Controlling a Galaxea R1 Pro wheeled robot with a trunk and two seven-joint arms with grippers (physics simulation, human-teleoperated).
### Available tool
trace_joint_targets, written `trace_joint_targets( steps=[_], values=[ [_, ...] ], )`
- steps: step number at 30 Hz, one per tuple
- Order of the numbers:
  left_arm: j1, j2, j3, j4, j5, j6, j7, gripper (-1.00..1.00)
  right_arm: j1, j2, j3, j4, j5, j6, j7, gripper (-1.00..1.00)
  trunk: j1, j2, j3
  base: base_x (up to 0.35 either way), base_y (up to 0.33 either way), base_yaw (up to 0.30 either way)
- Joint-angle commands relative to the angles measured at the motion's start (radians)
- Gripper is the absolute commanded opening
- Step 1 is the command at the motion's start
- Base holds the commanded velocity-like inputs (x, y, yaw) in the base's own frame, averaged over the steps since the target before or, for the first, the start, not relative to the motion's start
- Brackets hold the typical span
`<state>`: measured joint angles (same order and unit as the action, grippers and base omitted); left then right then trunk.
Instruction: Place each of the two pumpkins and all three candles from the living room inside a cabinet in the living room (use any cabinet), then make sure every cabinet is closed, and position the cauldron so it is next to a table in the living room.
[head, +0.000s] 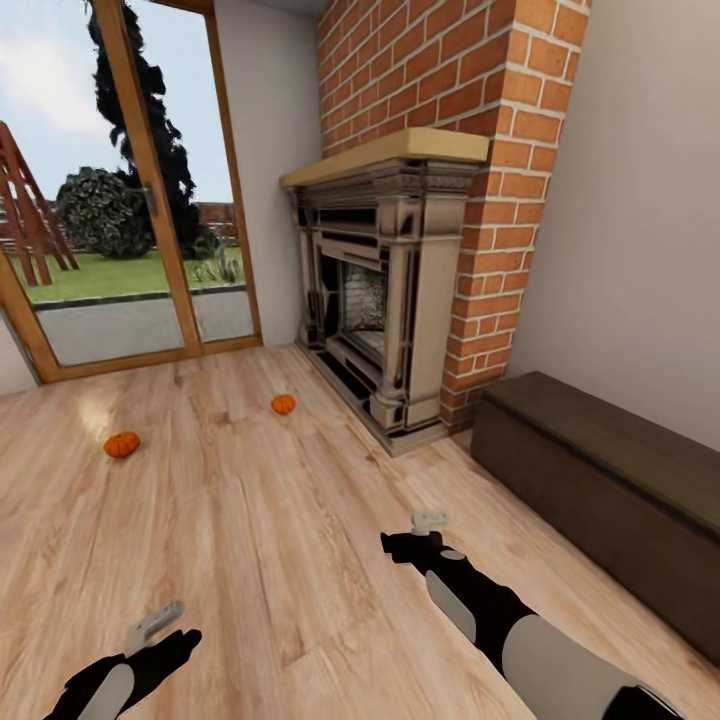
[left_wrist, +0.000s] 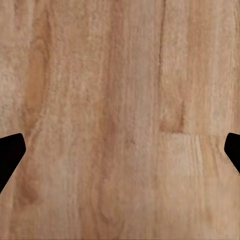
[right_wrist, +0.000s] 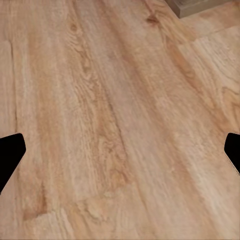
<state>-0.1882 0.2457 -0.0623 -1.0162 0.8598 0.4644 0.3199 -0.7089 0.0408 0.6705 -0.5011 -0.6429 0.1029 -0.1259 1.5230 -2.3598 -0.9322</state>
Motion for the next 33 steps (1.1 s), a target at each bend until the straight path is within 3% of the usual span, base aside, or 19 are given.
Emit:
trace_joint_targets(
  steps=[1, 9, 20, 33],
  values=[
    [0.0, 0.001, -0.003, 0.001, 0.01, 0.0, 0.01, 1.0, -0.001, -0.001, 0.008, -0.002, -0.008, 0.003, -0.009, 1.0, 0.0, 0.0, -0.001, 0.334, 0.007, 0.0],
    [0.0, 0.001, -0.004, 0.005, 0.01, -0.001, 0.01, 1.0, -0.001, -0.001, 0.008, -0.002, -0.009, 0.003, -0.009, 1.0, 0.0, 0.0, -0.001, 0.335, 0.002, -0.035],
    [0.0, 0.003, -0.004, 0.005, 0.01, -0.001, 0.01, 1.0, -0.001, -0.004, 0.008, -0.001, -0.015, 0.003, -0.009, 1.0, 0.0, 0.0, -0.001, 0.307, 0.105, -0.257],
    [0.0, 0.002, -0.004, 0.005, 0.01, -0.001, 0.01, 1.0, -0.001, -0.005, 0.008, -0.001, -0.019, 0.003, -0.009, 1.0, 0.0, 0.0, -0.001, 0.039, 0.28, -0.292]
  ],
)
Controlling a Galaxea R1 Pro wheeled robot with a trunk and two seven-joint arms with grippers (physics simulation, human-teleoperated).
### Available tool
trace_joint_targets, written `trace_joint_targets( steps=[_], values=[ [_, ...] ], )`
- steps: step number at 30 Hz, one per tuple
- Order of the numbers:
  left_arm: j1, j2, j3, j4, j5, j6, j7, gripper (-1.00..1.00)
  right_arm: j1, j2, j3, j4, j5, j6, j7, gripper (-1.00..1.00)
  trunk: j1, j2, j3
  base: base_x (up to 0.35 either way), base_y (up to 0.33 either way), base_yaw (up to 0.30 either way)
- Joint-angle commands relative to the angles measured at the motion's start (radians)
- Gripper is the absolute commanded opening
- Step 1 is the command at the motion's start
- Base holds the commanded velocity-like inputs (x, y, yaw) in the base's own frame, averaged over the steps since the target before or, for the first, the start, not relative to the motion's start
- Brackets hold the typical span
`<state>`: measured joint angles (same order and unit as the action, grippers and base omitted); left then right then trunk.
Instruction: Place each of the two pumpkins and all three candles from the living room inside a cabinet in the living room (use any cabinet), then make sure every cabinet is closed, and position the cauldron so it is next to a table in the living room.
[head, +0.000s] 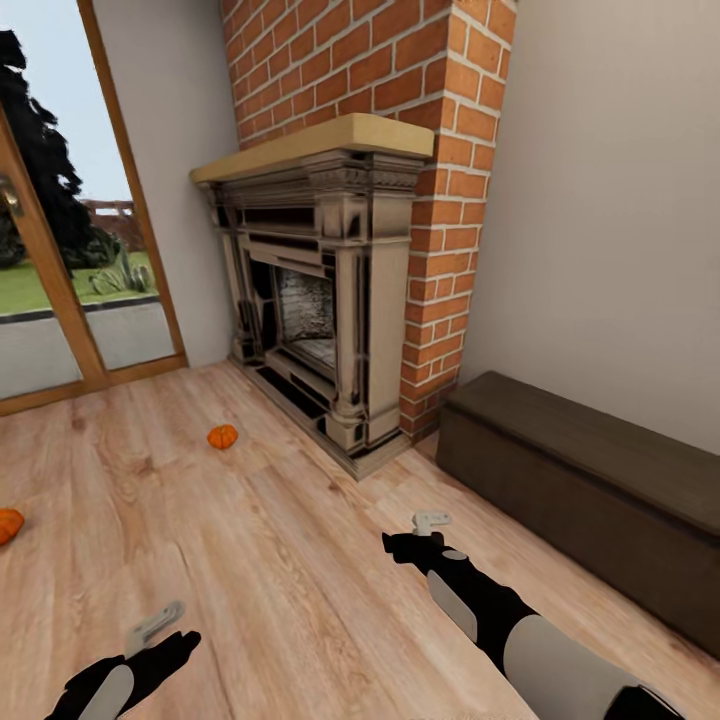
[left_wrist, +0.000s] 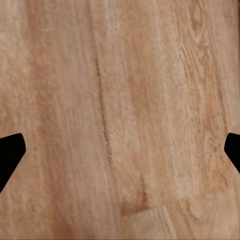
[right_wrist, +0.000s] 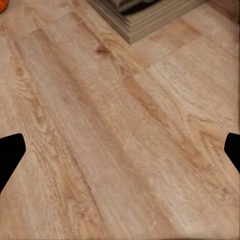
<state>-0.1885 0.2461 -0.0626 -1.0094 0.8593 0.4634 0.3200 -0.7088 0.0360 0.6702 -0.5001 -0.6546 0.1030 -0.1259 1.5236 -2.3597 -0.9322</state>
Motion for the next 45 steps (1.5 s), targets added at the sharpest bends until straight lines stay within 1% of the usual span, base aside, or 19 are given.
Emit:
trace_joint_targets(
  steps=[1, 14, 45],
  values=[
    [0.0, 0.001, -0.003, -0.001, 0.011, 0.0, 0.01, 1.0, -0.001, -0.001, 0.008, -0.001, -0.008, 0.003, -0.009, 1.0, 0.0, -0.001, -0.001, 0.001, 0.291, -0.292],
    [0.0, 0.0, -0.005, -0.001, 0.011, 0.0, 0.01, 1.0, -0.001, -0.001, 0.008, -0.001, -0.009, 0.001, -0.009, 1.0, 0.0, -0.001, -0.001, 0.111, 0.258, -0.292],
    [0.0, -0.003, -0.007, -0.001, 0.009, 0.0, 0.01, 1.0, -0.001, -0.001, 0.007, -0.001, -0.011, 0.001, -0.009, 1.0, 0.0, -0.001, -0.001, 0.146, 0.142, -0.292]
  ],
)
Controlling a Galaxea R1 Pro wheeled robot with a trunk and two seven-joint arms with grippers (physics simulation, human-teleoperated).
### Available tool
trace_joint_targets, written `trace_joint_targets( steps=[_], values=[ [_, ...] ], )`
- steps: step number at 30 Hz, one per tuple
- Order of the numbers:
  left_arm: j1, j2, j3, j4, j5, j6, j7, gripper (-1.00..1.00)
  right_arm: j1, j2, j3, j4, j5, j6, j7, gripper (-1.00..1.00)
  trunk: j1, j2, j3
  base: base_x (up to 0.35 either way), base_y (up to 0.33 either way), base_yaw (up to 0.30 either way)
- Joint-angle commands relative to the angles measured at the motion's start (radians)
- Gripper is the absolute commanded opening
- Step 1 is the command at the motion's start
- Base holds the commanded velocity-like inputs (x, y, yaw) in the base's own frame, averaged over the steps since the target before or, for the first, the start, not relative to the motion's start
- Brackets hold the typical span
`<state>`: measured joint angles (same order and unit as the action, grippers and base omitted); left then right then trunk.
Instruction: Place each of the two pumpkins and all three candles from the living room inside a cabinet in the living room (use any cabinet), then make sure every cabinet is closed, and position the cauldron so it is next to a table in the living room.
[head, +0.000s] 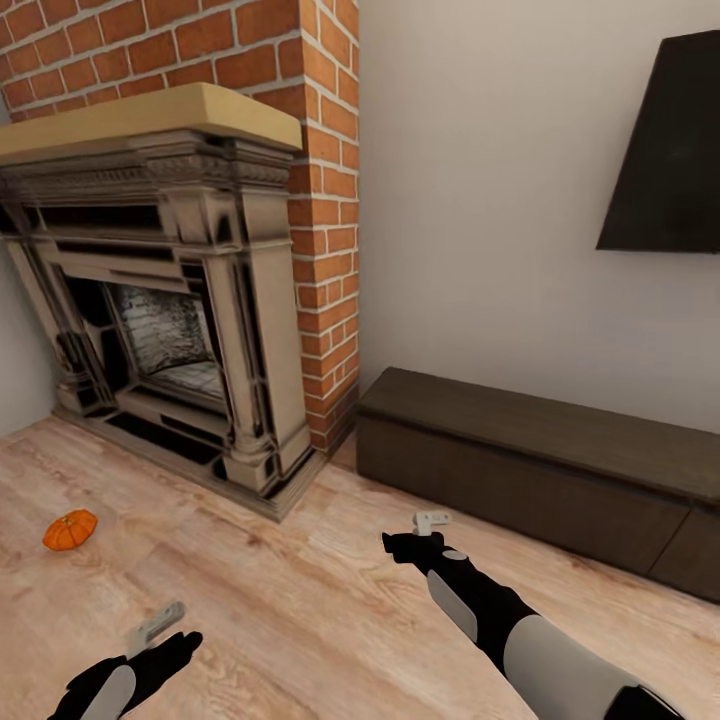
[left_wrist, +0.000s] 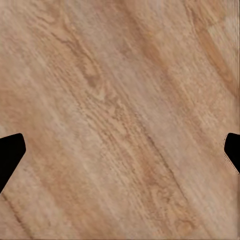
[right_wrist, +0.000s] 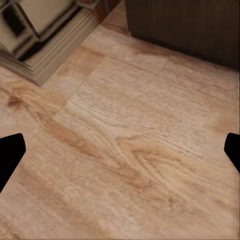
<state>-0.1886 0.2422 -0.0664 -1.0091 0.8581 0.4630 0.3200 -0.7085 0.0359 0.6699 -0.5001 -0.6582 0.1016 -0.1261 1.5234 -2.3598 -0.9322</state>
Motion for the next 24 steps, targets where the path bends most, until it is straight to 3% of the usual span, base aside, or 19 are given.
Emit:
trace_joint_targets(
  steps=[1, 8, 24],
  values=[
    [0.0, 0.001, -0.004, -0.002, 0.01, 0.0, 0.01, 1.0, -0.001, -0.001, 0.008, -0.002, -0.008, 0.003, -0.009, 1.0, 0.0, 0.0, -0.001, 0.147, 0.14, -0.292],
    [0.0, 0.001, -0.004, -0.002, 0.011, 0.0, 0.01, 1.0, -0.001, -0.001, 0.008, -0.002, -0.008, 0.003, -0.009, 1.0, 0.0, 0.0, -0.001, 0.117, 0.114, -0.292],
    [0.0, 0.0, -0.006, -0.002, 0.012, 0.0, 0.01, 1.0, -0.001, 0.006, 0.007, 0.047, -0.006, -0.019, -0.009, 1.0, 0.0, 0.0, -0.001, 0.006, 0.006, -0.292]
  ],
)
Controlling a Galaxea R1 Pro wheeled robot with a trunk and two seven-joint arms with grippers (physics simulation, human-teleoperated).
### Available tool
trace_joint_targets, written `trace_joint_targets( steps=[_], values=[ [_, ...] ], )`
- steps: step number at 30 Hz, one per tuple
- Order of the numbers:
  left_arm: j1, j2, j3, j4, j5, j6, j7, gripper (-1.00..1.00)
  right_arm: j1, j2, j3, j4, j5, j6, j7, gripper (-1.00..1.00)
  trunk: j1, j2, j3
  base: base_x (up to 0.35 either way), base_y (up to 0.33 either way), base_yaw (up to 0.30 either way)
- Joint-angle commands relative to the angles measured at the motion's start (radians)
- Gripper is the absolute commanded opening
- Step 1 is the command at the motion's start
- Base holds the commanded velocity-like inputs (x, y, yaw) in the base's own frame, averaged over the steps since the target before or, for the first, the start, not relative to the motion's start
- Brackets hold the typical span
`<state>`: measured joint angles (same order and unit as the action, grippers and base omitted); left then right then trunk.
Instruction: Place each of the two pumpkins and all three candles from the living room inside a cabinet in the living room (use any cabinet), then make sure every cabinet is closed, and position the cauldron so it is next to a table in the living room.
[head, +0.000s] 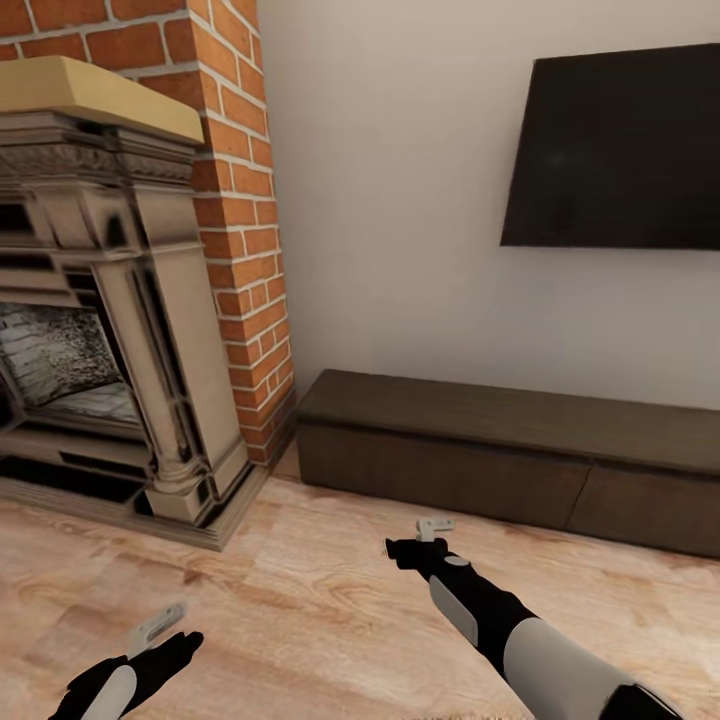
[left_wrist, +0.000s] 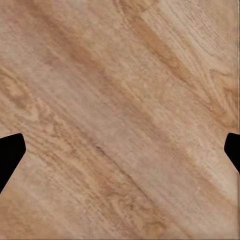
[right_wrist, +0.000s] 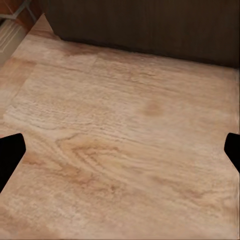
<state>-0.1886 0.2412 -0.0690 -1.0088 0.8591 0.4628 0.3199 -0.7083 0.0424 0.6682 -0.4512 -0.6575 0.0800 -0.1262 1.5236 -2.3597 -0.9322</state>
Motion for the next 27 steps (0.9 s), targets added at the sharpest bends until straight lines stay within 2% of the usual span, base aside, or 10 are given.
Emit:
trace_joint_targets(
  steps=[1, 27],
  values=[
    [0.0, 0.001, -0.003, -0.002, 0.01, 0.0, 0.01, 1.0, -0.001, 0.0, 0.008, -0.001, -0.007, -0.001, -0.008, 1.0, 0.0, 0.0, -0.001, 0.0, 0.0, -0.292],
    [0.0, 0.001, -0.005, -0.002, 0.011, 0.0, 0.01, 1.0, -0.001, -0.006, 0.004, 0.0, -0.006, -0.008, -0.008, 1.0, 0.0, 0.0, 0.005, 0.0, 0.022, -0.291]
  ],
)
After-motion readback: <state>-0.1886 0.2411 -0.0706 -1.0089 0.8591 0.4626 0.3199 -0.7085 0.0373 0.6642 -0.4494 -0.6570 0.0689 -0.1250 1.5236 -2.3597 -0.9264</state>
